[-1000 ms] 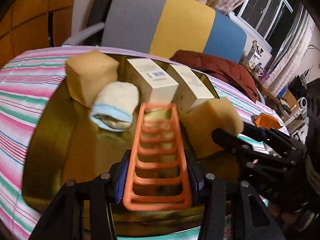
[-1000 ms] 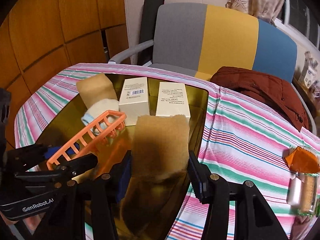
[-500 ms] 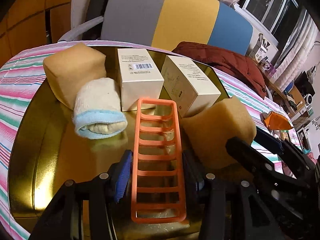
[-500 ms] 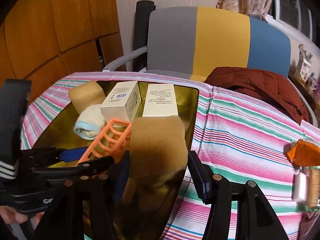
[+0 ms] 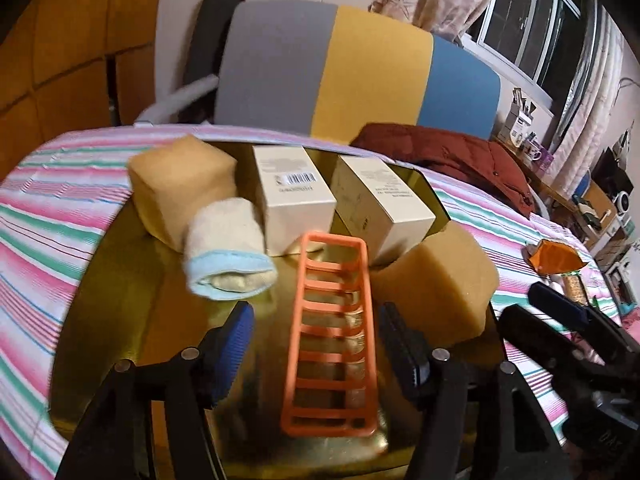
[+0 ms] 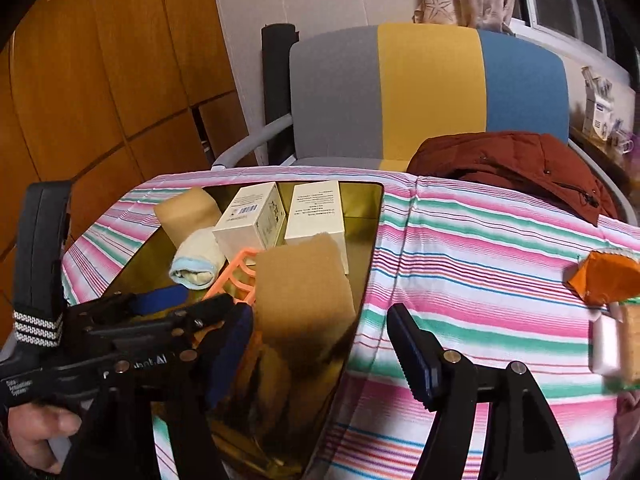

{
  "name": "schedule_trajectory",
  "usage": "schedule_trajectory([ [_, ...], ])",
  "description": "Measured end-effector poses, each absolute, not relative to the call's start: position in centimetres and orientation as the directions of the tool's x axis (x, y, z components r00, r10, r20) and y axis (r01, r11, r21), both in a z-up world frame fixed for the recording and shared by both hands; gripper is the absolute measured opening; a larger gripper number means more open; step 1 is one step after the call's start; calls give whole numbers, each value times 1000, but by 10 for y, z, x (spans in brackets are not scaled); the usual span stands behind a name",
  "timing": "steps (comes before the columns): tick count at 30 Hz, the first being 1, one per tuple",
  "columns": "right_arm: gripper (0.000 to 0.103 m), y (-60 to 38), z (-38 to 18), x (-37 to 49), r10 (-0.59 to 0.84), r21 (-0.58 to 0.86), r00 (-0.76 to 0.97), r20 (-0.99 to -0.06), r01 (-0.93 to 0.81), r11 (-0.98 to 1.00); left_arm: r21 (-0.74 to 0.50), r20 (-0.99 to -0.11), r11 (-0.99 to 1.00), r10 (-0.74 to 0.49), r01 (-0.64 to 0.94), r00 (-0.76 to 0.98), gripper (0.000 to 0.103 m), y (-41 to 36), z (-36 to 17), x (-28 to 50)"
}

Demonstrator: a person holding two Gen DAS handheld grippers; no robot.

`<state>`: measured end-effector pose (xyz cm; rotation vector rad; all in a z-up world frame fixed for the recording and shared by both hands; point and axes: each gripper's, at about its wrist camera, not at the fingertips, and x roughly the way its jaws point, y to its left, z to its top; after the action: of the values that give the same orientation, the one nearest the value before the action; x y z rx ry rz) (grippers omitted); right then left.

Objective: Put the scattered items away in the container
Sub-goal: 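Lower rack and sponge into the gold tray and open both tools, then withdraw both tools from the tray toward the remaining items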

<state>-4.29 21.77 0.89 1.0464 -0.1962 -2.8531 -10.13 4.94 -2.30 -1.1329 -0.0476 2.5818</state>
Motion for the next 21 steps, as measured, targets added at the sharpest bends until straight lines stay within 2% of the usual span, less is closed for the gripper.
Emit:
schedule_trajectory([
  [4,74,225,14,-26,-124,166,-781,-612,27,-986,-96,-668,-959,261,-266,-697,66,49,-11,-77],
  [11,76,245,11,4,-80,178,-797,-599,-34,-983,-49,-606,-948,279,-315,-745,66,60,9,-37],
  [21,76,304,1,54,30,197,-797,-604,-185,-963,-10,-595,-901,353,-433,-722,66,105,15,2],
])
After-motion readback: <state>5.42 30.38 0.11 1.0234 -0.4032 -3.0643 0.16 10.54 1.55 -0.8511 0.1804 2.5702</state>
